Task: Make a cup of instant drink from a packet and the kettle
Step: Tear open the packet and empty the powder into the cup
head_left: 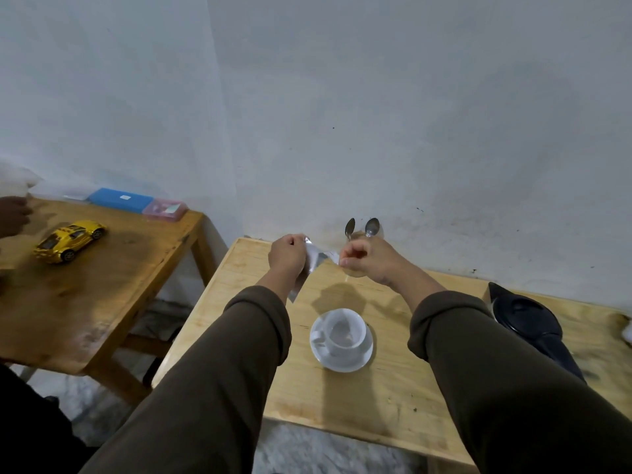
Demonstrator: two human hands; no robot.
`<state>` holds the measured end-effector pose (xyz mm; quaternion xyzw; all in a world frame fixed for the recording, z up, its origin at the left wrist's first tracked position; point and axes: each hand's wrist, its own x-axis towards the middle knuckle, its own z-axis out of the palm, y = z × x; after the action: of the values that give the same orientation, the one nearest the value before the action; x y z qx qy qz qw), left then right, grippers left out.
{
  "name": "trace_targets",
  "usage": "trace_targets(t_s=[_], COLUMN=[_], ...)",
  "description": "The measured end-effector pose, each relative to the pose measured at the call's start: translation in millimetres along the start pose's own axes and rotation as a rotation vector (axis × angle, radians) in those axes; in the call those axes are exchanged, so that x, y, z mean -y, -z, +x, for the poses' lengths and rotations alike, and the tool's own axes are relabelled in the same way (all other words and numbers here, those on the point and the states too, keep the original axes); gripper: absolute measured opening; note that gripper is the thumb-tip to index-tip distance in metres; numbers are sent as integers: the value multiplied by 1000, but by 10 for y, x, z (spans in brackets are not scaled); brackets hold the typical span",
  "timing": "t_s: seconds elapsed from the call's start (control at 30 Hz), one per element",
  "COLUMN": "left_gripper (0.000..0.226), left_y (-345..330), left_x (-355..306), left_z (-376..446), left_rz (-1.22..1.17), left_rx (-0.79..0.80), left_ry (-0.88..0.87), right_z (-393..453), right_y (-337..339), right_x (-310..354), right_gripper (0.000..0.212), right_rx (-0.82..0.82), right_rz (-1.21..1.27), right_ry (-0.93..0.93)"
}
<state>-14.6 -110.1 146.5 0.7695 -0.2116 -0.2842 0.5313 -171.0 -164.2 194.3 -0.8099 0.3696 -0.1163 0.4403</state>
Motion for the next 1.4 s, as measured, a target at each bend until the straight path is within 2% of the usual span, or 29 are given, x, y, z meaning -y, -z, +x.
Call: trace_targets(t_s=[0.1, 0.4, 0.6, 0.7, 0.83, 1.0, 1.07, 1.13, 1.2, 1.3, 1.4], left_gripper=[35, 35, 31, 28, 39, 43, 35, 41, 49, 47, 46], left_y=[-11, -144, -143, -176, -247, -327, -363, -404, -424, -465, -510], left_x=[11, 56, 308, 499, 705, 878, 916, 934, 911, 857, 820], left_z=[2, -86, -150, -240, -348, -440, -460, -468, -468, -453, -424], left_rz=[10, 14, 139, 195, 220, 376, 472, 575, 652, 706, 720], left_rx=[-11, 15, 206, 271, 299, 333, 374, 367, 345, 335, 344], left_ry=[0, 19, 91, 133, 197, 245, 243, 239, 228, 230, 227], right_z=[-37, -193, -279, -359, -429, -556, -594, -611, -616, -615, -604], right_y=[25, 111, 47, -66, -269, -548, -656, -727, -759, -762, -760], right_x=[-32, 6, -207, -413, -656, -839, -928, -1015, -1080, -1134, -1148], right_gripper=[23, 20, 21, 19, 14, 28, 23, 20, 26, 39, 29], right_rx=[36, 114, 78, 122, 170, 79, 50, 45, 68, 58, -21], right_rz=[26, 117, 142, 78, -60, -202, -274, -341, -378, -376, -360], right_ry=[-23, -61, -164, -231, -262, -245, -244, -223, -197, -173, -151])
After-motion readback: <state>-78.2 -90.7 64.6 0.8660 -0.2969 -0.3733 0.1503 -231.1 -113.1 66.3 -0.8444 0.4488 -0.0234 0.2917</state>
